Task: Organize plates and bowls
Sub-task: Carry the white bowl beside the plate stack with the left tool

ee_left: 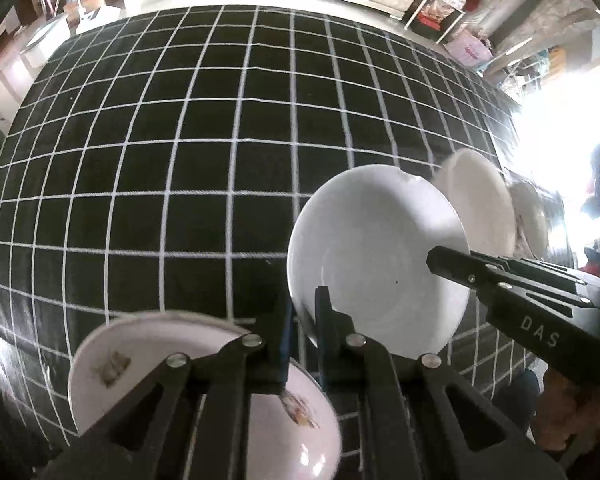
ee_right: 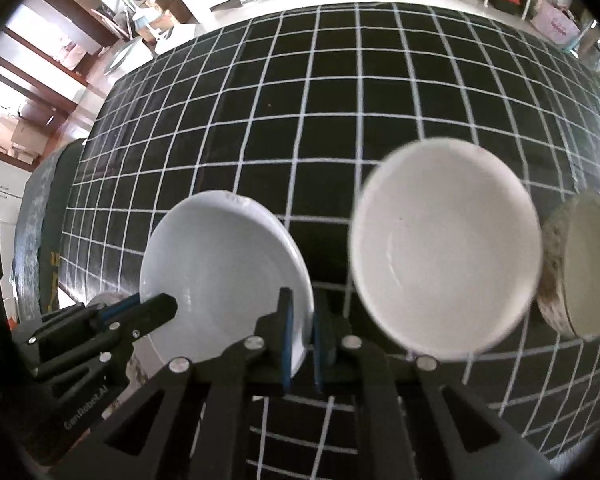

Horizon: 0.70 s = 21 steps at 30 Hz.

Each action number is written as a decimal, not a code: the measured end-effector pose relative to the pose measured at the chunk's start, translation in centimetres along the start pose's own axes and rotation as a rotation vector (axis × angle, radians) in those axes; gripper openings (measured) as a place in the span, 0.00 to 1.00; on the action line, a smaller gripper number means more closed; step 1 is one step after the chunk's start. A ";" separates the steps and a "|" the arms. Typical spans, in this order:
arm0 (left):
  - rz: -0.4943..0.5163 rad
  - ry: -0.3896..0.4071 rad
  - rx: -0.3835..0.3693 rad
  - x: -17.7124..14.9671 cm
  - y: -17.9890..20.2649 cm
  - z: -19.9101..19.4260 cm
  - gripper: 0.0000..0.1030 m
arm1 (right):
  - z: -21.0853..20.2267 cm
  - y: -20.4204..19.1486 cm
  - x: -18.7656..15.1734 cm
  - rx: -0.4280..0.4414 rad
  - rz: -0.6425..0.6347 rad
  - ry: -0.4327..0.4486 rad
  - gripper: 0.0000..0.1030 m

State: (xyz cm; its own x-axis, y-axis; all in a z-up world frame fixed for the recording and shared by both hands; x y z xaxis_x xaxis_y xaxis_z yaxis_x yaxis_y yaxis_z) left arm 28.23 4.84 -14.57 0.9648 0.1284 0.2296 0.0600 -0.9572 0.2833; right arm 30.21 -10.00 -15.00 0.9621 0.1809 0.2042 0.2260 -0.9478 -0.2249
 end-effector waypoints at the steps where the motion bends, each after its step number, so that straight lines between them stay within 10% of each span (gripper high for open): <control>1: 0.006 0.003 -0.001 -0.3 0.3 -0.3 0.08 | -0.4 0.1 -0.4 -0.002 0.003 0.004 0.11; 21: 0.087 0.023 -0.008 -8.7 6.8 -2.6 0.08 | -4.5 1.9 -9.0 -0.026 0.047 0.041 0.11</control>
Point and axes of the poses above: each gripper's, at about its wrist camera, not at the fingertips, and z roughly the way its jaws point, y to its right, x to its top, the point moved 2 cm from there along z, roughly the way its jaws point, and after that the axes turned 2 degrees about -x, right-handed, at the moved point
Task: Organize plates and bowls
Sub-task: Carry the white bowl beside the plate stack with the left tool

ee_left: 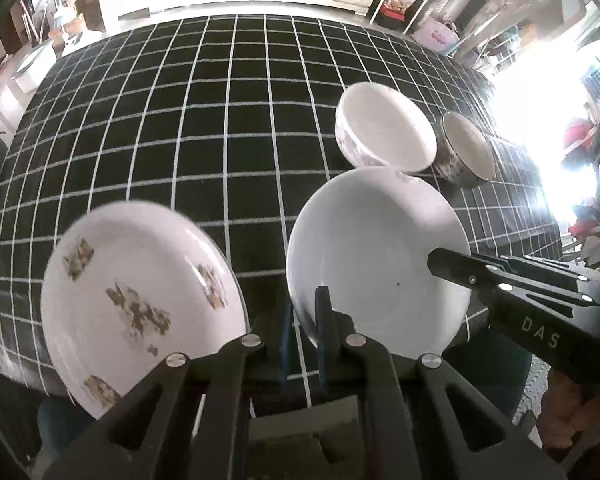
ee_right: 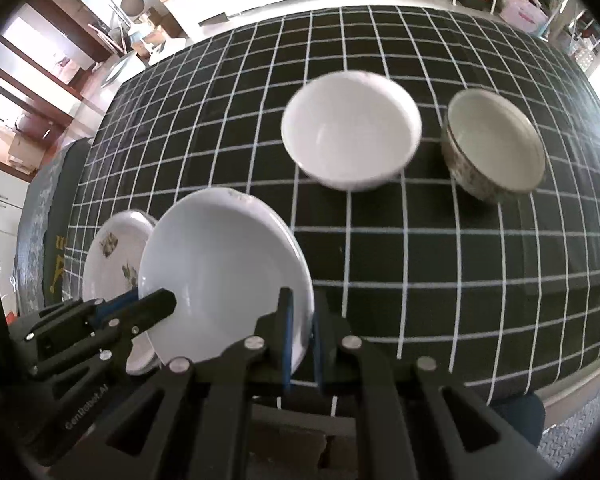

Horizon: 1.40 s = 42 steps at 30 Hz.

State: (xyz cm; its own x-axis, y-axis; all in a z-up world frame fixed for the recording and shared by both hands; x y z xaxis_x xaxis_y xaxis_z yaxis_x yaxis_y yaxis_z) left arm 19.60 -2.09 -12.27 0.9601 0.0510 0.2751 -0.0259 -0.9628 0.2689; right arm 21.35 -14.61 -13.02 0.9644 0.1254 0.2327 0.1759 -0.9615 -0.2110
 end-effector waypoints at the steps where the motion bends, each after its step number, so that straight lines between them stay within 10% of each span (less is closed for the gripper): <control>1: 0.000 -0.002 0.001 -0.4 0.1 0.1 0.08 | 0.1 0.0 -0.2 -0.001 0.000 -0.003 0.11; 42: 0.033 -0.035 0.047 -3.3 0.0 3.1 0.08 | 3.4 2.3 -3.6 0.039 0.040 -0.065 0.11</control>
Point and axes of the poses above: each gripper's, at about its wrist camera, not at the fingertips, and z roughly the way its jaws point, y to its right, x to its top, the point moved 2 cm from there along z, roughly the way its jaws point, and after that the axes turned 2 degrees about -x, right-handed, at the moved point
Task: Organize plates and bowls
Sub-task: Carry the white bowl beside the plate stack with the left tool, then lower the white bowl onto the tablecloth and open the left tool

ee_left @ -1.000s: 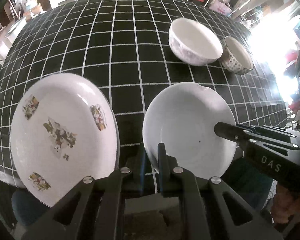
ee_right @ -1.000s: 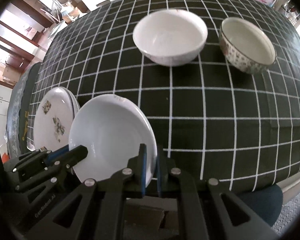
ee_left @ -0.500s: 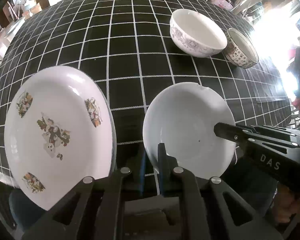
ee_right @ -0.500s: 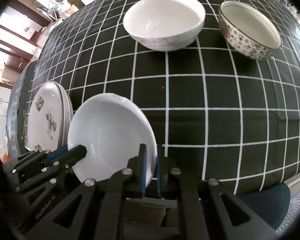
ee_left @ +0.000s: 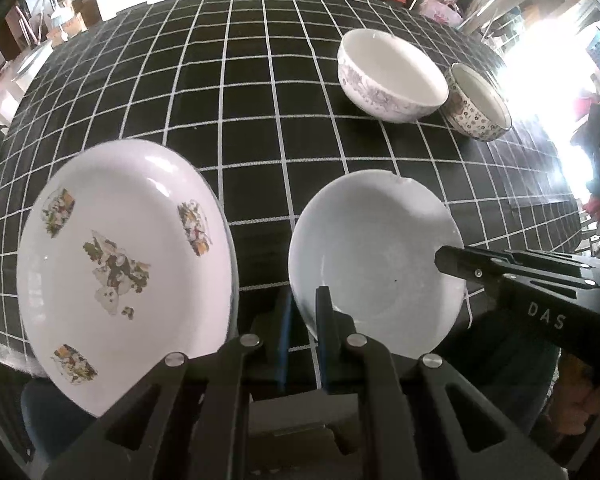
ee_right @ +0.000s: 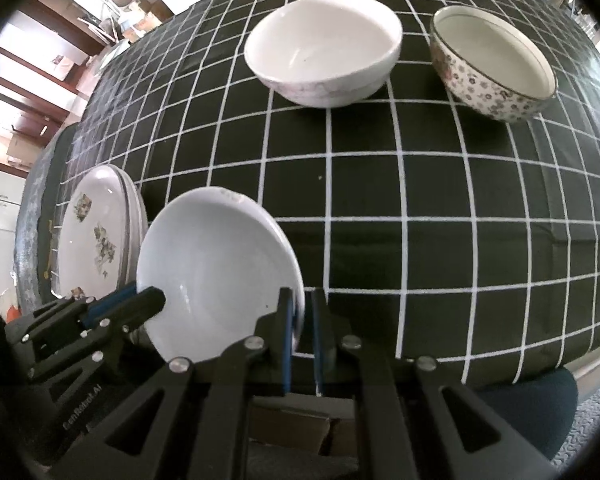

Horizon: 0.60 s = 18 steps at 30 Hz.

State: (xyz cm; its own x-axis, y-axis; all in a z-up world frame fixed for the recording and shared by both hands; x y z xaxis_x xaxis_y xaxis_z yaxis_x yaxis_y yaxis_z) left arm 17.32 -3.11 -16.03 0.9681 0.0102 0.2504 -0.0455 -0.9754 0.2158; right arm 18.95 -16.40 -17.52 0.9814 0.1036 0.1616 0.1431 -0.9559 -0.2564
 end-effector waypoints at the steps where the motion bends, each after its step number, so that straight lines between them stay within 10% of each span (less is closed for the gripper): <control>1: 0.000 0.004 0.001 0.0 0.0 -0.2 0.08 | -0.2 0.1 -0.1 0.003 0.003 0.001 0.11; 18: 0.023 0.080 -0.029 1.1 0.7 -5.5 0.08 | -5.2 1.1 1.3 0.004 -0.003 0.078 0.11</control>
Point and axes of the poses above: each gripper's, at about its wrist camera, not at the fingertips, and z roughly the way its jaws point, y to its right, x to its top, the point moved 2 cm from there along z, roughly the way its jaws point, and after that the axes turned 2 degrees about -x, right-handed, at the moved point
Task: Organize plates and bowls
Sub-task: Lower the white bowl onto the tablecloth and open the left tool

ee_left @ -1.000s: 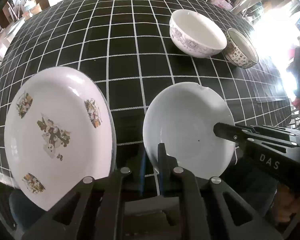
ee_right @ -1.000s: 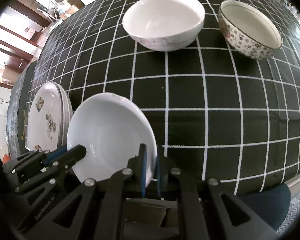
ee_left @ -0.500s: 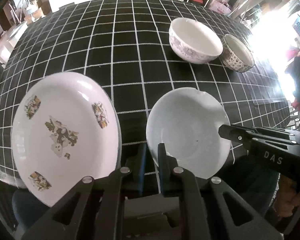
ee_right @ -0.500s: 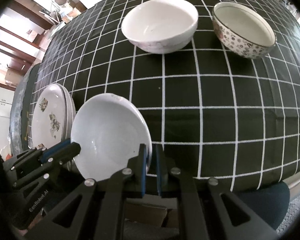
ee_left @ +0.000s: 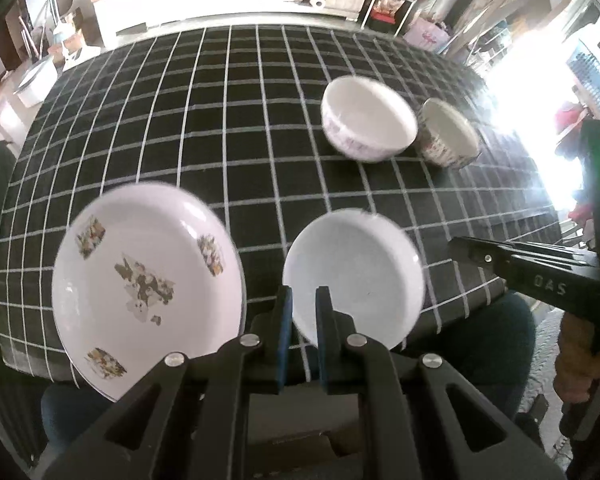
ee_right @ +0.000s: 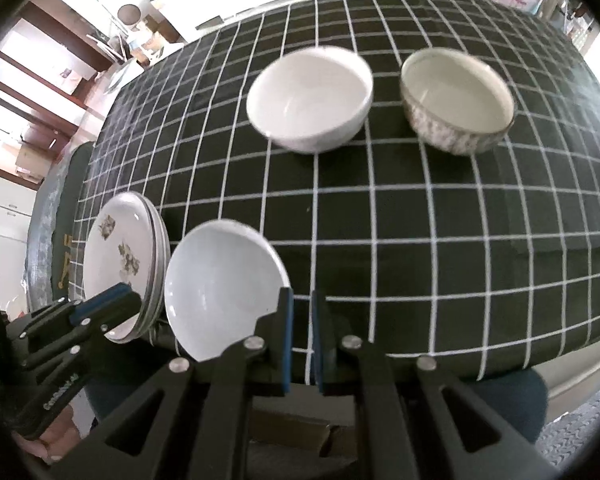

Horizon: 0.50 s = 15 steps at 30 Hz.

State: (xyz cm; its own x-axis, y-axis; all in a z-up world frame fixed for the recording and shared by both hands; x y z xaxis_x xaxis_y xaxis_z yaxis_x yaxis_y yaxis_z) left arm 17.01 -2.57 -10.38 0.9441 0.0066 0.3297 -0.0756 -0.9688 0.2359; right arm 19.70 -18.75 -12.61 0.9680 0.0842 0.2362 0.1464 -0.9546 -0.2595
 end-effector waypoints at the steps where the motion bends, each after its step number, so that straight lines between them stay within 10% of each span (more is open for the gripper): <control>1: 0.005 0.006 -0.001 0.2 0.2 -0.3 0.08 | -0.3 0.1 0.3 0.000 0.000 0.005 0.11; 15: 0.081 0.054 0.024 5.9 2.8 -1.1 0.08 | -1.7 1.4 5.3 -0.006 0.017 0.044 0.11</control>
State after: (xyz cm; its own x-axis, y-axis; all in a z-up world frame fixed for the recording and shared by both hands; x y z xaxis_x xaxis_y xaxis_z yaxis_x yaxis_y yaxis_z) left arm 22.05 -5.01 -6.74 0.9164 -0.0593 0.3959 -0.1427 -0.9724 0.1846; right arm 24.73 -20.15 -10.11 0.9606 0.0552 0.2725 0.1284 -0.9575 -0.2585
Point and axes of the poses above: each gripper's, at about its wrist camera, not at the fingertips, and z roughly the way its jaws point, y to its right, x to its top, the point moved 2 cm from there along z, roughly the way its jaws point, and after that the axes turned 2 degrees about -x, right-handed, at the moved point
